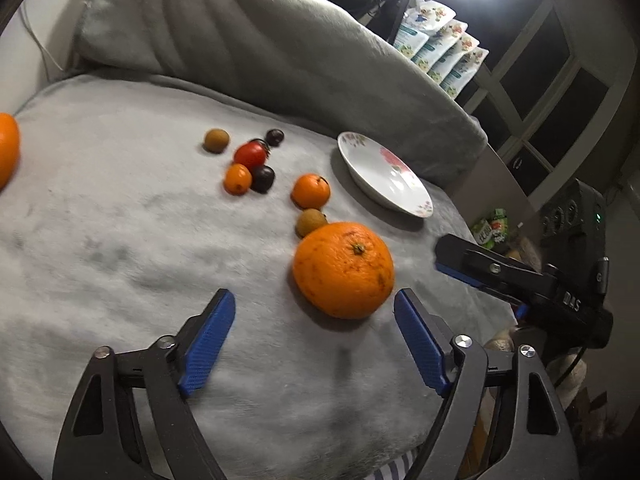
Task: Organize fruits
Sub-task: 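Move the right gripper toward the large orange and close around it, then lift the large orange with the right gripper and carry it over the plate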
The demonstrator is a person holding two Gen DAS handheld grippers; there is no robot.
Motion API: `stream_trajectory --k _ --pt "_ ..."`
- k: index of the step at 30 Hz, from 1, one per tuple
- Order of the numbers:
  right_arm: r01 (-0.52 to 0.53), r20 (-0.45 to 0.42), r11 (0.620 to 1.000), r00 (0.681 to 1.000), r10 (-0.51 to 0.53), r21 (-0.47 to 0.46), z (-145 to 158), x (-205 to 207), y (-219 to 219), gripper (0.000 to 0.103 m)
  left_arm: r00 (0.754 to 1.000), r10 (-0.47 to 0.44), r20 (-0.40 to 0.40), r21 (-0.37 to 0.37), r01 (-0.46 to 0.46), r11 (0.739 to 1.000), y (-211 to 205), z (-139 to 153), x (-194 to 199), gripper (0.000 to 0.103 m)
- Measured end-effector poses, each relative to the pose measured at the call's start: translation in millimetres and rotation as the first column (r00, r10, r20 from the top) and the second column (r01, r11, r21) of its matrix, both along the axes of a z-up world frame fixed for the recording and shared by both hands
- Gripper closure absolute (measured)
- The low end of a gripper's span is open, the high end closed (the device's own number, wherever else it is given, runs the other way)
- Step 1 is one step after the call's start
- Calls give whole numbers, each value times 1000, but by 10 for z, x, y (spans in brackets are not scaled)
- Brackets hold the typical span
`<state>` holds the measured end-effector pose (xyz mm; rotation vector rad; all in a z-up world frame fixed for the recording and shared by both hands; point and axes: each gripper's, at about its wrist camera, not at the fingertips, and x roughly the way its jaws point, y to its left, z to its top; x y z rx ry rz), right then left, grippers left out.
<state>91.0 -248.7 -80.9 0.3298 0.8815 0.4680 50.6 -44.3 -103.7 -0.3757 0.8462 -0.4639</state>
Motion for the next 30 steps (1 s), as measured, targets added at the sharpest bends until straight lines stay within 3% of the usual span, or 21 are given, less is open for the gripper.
stream_trajectory --k 5,9,14,16,24,30 --pt "-33 -46 999 998 35 41 -93 77 64 11 999 -45 -3 1 45 999 -107 -27 38 31" --pt "-68 -71 996 995 72 61 -147 141 138 11 997 -77 -5 10 77 997 -193 -57 67 41" --pt "-101 -104 990 988 111 94 -203 210 197 19 995 -104 -3 21 104 994 -258 -77 106 43" --pt "-110 -111 990 987 120 92 -217 232 225 20 994 -112 -2 19 112 994 -275 -84 122 49" --pt "-139 -151 985 977 153 101 -288 291 286 33 992 -122 12 33 121 992 -304 -89 155 50" --pt "-141 -154 985 976 156 102 -301 303 296 35 992 -125 24 52 124 991 -334 -89 153 50"
